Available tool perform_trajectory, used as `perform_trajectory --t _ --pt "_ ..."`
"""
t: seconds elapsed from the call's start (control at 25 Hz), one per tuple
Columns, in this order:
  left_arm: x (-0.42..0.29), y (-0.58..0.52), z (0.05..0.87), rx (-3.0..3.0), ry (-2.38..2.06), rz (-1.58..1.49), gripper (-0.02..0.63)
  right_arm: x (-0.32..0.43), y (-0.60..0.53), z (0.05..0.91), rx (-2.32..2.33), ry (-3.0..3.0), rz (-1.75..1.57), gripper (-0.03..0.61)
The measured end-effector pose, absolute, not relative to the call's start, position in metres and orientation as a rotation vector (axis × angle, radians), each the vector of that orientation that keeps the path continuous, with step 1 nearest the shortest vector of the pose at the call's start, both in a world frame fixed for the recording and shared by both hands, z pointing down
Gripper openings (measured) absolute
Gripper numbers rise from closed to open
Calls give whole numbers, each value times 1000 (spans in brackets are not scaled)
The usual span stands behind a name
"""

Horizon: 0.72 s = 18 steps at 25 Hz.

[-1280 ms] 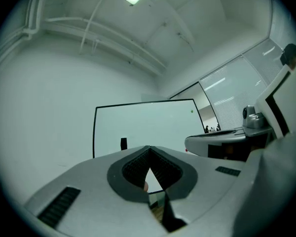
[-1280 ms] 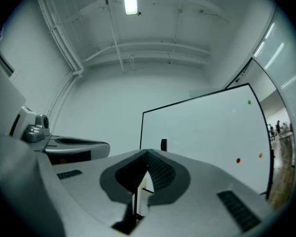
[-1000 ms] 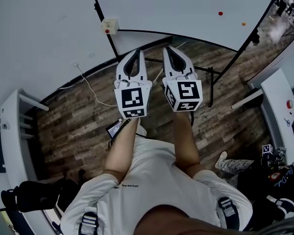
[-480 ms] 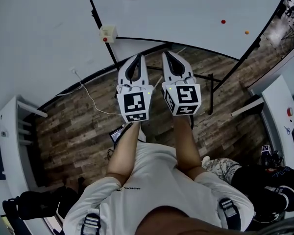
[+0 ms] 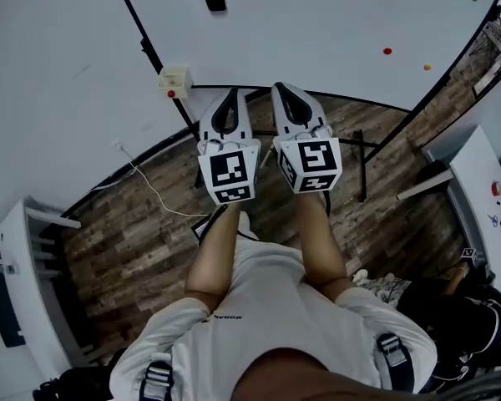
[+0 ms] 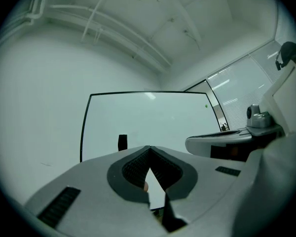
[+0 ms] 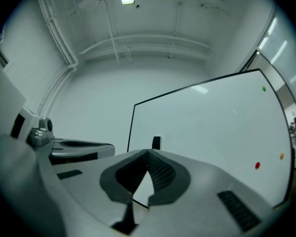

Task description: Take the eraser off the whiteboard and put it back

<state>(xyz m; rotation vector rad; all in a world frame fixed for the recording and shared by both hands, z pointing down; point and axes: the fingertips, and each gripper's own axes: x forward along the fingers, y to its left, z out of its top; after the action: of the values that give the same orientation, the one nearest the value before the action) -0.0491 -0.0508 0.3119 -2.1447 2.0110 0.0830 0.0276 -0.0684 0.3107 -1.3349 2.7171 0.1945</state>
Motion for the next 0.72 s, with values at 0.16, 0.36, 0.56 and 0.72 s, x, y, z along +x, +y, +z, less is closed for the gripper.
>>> perform_trajectory --t 0.16,0.36,0.56,0.72 --pt "-76 -98 305 -2176 1990 90 3 6 -113 307 -1389 2694 179 12" --pt "-106 -144 301 -2222 1951 87 3 -19 -160 308 -1462 2662 155 12" --pt "-131 -178 301 -2251 1921 71 3 -45 -192 305 -1508 2640 167 12" --pt "-144 -200 301 -2267 1899 72 3 -58 -211 306 -1545 2631 169 12"
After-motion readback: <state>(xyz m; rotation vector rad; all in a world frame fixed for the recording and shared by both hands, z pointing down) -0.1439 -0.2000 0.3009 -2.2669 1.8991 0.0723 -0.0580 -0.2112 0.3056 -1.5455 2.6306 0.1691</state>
